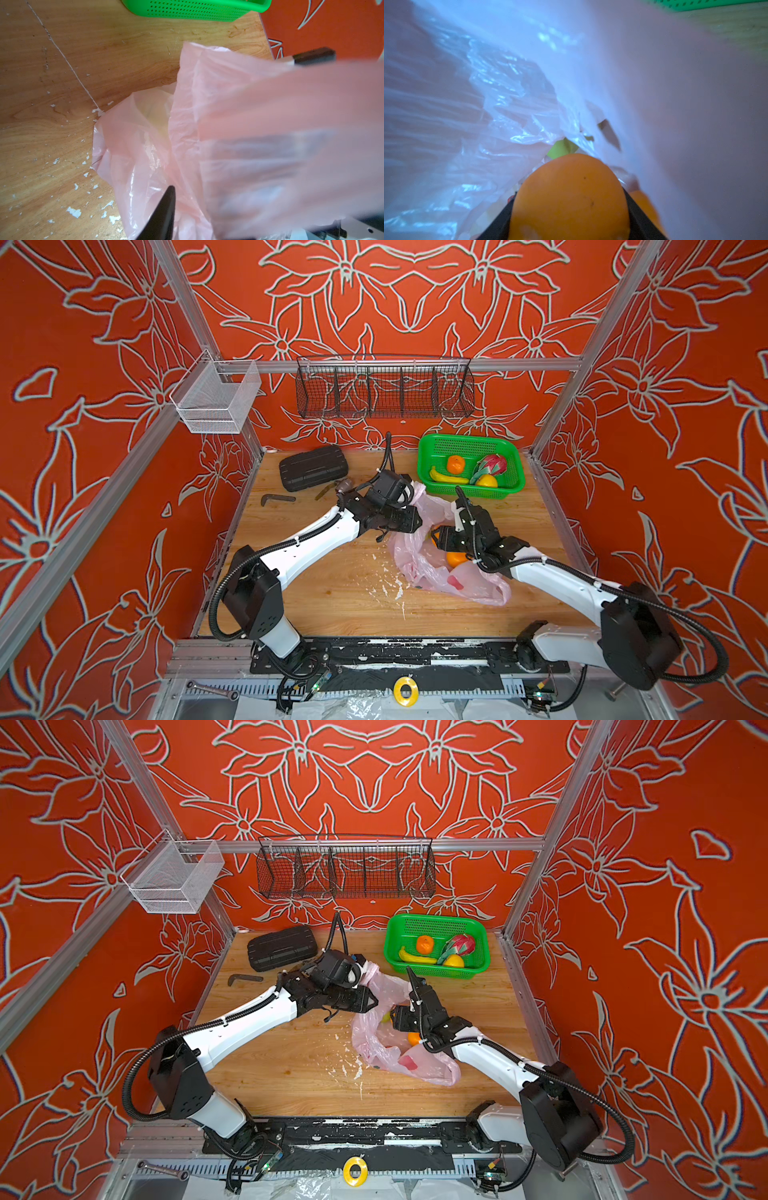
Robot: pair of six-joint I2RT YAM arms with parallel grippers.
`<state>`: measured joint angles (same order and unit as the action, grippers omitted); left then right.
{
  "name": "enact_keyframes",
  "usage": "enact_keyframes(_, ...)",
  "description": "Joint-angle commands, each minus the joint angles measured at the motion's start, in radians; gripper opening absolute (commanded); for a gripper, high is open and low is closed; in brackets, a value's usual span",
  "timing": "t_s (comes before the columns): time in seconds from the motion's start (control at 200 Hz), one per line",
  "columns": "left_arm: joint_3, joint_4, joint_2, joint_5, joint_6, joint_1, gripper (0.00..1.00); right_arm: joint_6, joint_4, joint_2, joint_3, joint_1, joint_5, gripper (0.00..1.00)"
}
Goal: Untie the knot of the plastic bag and take out the fruit
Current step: Pick up the fruit from the plastic bag.
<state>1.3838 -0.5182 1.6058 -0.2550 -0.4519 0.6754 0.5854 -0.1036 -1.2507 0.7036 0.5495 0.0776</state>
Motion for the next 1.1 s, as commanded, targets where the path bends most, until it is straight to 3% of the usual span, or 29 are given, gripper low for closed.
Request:
enact_keyframes(0.0, 0.008, -0.019, 0.017, 0.012, -0.011, 0.0, 0.38, 0.041, -0.058, 0.063, -0.013, 0.005, 0.06, 0.57)
enact_keyframes(0.25, -0.005, -0.053, 0.048, 0.01, -0.036, -0.003, 0.38, 0.081, -0.091, 0.234, -0.005, 0.005, 0.067, 0.56)
enact_keyframes(0.58, -0.105, -0.016, 0.062, -0.059, -0.105, -0.002, 0.38, 0.108, -0.131, 0.335, 0.1, -0.015, -0.052, 0.57)
enact_keyframes(0.761, -0.17, 0.024, 0.073, -0.123, -0.135, 0.0, 0.38, 0.108, -0.116, 0.291, 0.188, -0.062, -0.072, 0.57)
enact_keyframes(0.961, -0.221, 0.049, 0.022, -0.103, -0.154, 0.004, 0.39, 0.074, -0.118, 0.179, 0.299, -0.145, -0.066, 0.58)
enact_keyframes(1.096, -0.245, 0.054, -0.043, -0.086, -0.149, 0.002, 0.57, 0.063, -0.104, 0.068, 0.367, -0.226, 0.023, 0.58)
